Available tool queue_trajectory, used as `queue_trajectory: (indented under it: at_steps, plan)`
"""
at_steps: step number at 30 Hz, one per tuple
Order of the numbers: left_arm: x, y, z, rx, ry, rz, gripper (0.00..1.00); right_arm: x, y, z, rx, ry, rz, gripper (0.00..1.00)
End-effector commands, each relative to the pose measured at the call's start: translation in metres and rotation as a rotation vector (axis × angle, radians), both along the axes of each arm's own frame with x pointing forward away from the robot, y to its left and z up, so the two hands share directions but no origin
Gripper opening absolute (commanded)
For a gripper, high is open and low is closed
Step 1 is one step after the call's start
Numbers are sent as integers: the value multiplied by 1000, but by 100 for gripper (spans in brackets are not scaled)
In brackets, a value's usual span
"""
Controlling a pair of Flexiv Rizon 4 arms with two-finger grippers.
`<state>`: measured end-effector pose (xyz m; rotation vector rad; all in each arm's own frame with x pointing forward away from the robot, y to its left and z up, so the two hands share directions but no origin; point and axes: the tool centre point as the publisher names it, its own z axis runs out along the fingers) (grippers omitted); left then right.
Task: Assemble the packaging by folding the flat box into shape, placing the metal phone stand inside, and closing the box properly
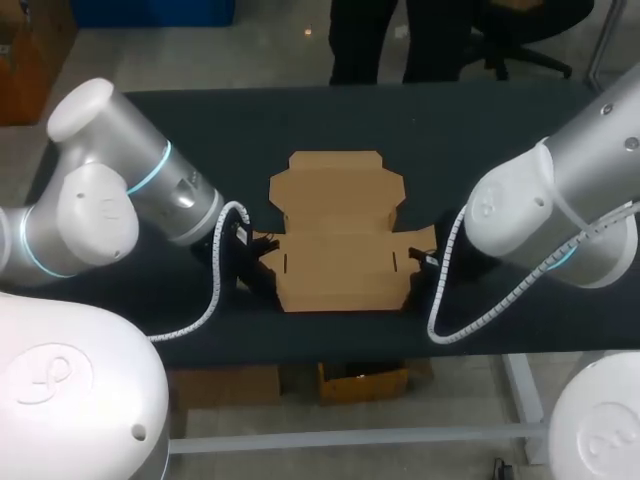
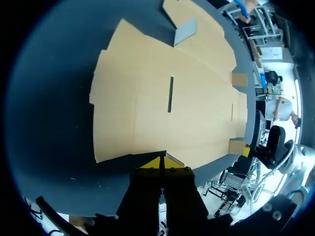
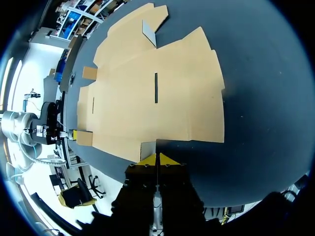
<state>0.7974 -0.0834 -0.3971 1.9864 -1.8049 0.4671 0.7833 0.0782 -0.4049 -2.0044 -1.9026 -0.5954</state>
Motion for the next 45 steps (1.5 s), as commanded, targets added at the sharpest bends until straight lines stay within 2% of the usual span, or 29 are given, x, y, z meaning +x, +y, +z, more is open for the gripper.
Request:
queue_trajectory:
  at_steps: [1, 19, 45]
  plan:
    - [2, -4, 0, 14, 5, 0, 0, -1, 3, -1, -11, -3, -1, 0]
    - [-3, -6, 2, 31, 21, 20, 0, -4, 7, -3, -39, 1, -26, 0]
    - [-6, -11, 5, 35, 13, 32, 0, -9, 14, 1, -54, -18, -14, 0]
